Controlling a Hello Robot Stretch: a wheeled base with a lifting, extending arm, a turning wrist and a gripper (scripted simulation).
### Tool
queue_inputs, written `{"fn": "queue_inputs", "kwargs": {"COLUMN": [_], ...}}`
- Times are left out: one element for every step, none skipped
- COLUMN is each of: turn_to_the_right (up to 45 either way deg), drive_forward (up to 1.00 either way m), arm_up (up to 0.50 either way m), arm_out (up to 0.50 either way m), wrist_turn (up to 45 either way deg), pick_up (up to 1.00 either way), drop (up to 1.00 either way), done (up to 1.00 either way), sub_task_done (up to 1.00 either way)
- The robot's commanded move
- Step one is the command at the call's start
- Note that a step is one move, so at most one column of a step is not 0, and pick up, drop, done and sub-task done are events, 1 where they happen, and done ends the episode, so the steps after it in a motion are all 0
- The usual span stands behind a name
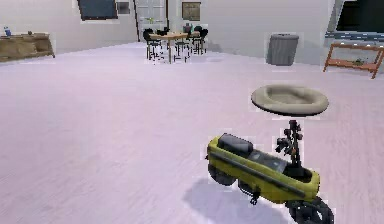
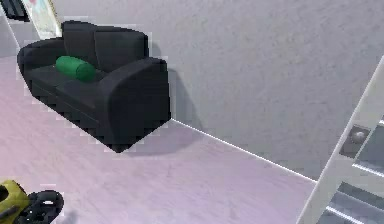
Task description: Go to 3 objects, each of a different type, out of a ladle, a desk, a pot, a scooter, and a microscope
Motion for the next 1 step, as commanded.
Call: {"fn": "queue_inputs", "kwargs": {"turn_to_the_right": [0.0], "drive_forward": [0.7], "arm_up": [0.0], "arm_out": [0.0], "wrist_turn": [0.0], "pick_up": [0.0], "drop": [0.0], "done": [0.0], "sub_task_done": [0.0]}}
